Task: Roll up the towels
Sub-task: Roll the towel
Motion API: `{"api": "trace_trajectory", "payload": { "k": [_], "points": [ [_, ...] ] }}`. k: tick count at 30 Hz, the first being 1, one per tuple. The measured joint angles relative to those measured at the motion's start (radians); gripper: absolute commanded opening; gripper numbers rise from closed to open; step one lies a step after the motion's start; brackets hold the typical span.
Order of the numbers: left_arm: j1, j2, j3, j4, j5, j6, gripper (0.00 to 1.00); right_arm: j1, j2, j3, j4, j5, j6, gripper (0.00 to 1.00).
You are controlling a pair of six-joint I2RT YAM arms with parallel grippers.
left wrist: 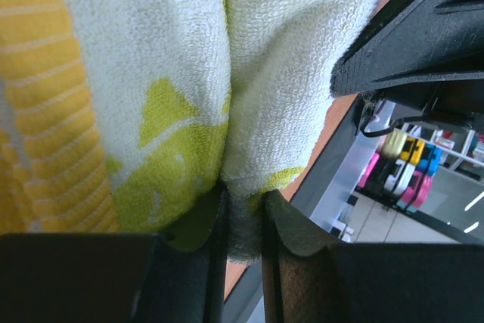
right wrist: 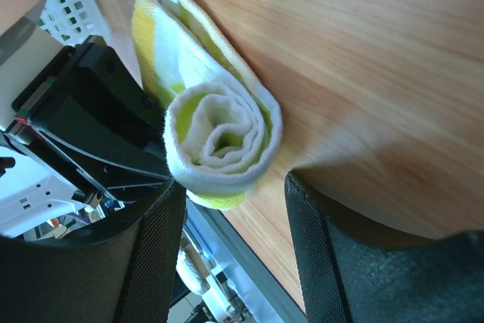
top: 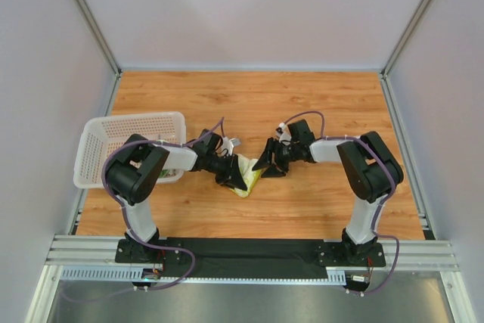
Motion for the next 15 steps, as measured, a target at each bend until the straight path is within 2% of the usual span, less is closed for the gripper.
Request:
{"api": "trace_trajectory", "payload": {
  "k": [8,13,14,15],
  "points": [
    [0.031,0.017,-0.043,0.09,0.055,-0.054,0.06,0.02,0.049,0.014,0.091,-0.03,0.017,0.5],
    [0.04,0.025,-0.057,0.127,0.078,-0.076,0.16,0.035,0.078,0.019,0.134,-0.031,0.03,0.28],
    [0.04,0.025,-0.058,0.129,0.079,-0.077,0.23,0.037,0.08,0.019,0.134,-0.026,0.034,0.26],
    [0.04,0.025,-0.058,0.129,0.079,-0.077,0.26,0.039,0.081,0.019,0.135,-0.024,0.036,0.21]
  ]
}}
